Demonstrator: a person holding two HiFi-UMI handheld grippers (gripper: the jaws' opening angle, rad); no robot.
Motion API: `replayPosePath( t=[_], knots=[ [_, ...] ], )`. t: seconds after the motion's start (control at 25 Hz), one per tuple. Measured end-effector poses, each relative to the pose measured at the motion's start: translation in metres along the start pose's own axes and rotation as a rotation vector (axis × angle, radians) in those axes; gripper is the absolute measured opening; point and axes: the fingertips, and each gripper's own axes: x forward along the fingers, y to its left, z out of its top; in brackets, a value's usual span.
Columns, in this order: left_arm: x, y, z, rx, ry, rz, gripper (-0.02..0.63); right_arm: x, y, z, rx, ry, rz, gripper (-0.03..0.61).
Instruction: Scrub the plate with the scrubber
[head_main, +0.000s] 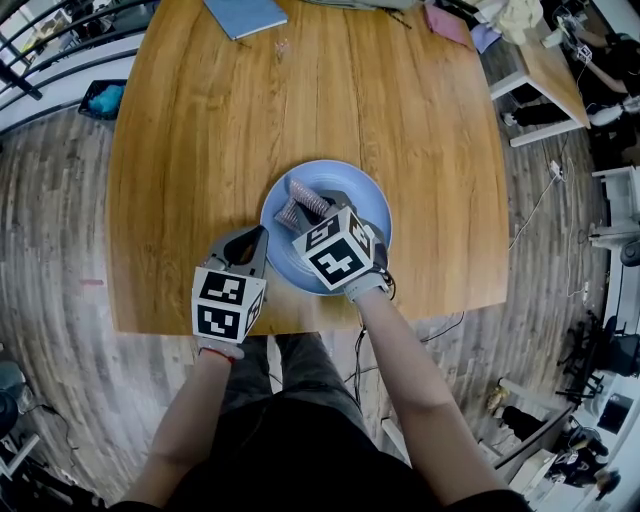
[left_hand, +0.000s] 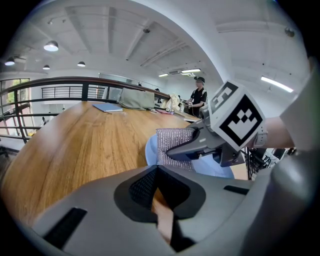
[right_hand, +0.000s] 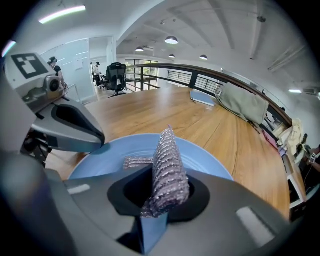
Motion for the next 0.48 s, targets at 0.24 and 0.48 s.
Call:
replayPosePath(
  t=[0.24, 0.48],
  knots=[
    [0.000, 0.000, -0.001, 0.000, -0.003, -0.004, -0.003, 0.006, -0.021, 0.005, 0.065, -0.014, -0.036, 0.072],
    [-0.001, 0.001, -0.001, 0.002, -0.002, -0.002, -0.005, 0.000, -0.034, -0.005, 0.105, 0.002, -0.073, 0.072]
  ],
)
